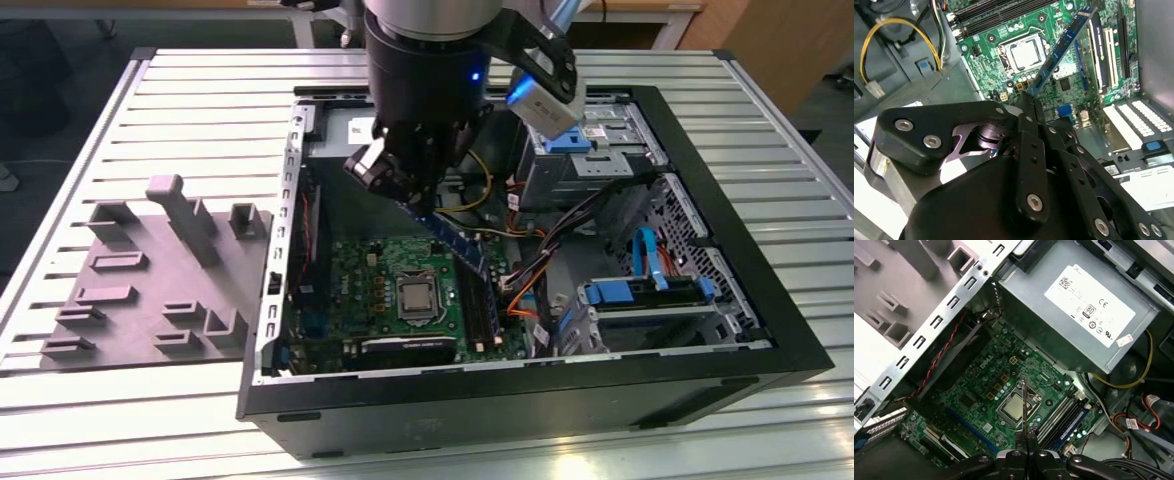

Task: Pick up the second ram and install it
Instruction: 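Insert the second ram into the second slot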

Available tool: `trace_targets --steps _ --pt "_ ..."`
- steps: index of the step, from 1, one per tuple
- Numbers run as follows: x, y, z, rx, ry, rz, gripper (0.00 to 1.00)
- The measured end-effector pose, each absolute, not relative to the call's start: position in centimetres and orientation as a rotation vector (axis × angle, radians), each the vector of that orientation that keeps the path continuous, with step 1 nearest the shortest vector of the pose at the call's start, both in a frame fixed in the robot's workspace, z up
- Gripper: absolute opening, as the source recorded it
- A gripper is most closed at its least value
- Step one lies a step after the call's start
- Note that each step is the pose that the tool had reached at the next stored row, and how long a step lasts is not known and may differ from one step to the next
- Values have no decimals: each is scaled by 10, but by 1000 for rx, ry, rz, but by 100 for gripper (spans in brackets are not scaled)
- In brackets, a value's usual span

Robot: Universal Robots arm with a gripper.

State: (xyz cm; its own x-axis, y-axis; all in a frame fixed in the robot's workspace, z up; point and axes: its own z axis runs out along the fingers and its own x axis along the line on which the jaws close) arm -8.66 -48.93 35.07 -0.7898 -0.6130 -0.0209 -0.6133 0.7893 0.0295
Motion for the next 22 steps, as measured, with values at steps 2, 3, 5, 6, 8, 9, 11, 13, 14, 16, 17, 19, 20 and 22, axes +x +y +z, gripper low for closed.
trace_targets --steps 2,3,5,6,8,9,11,13,14,16,17,19,20,22 --pt "-87 -489 351 -975 2975 54 12" --pt "-87 -489 351 -955 2981 54 12" --pt "-87 -489 350 -915 2993 54 12" --pt "-87 -489 350 -894 2999 54 12" --pt "-87 -489 350 -853 3011 53 12" --pt "-87 -489 350 -832 3016 53 12" --pt "-87 -489 350 -791 3027 53 12" --pt "-87 -489 350 -747 3037 52 12" --pt "-87 -489 350 -726 3042 52 12" --pt "-87 -489 350 -685 3051 52 12" --pt "-87 -489 350 -664 3056 52 12" --pt "-87 -489 349 -621 3064 52 12" --pt "-87 -489 349 -600 3068 52 12" --pt "-87 -489 349 -556 3076 51 12"
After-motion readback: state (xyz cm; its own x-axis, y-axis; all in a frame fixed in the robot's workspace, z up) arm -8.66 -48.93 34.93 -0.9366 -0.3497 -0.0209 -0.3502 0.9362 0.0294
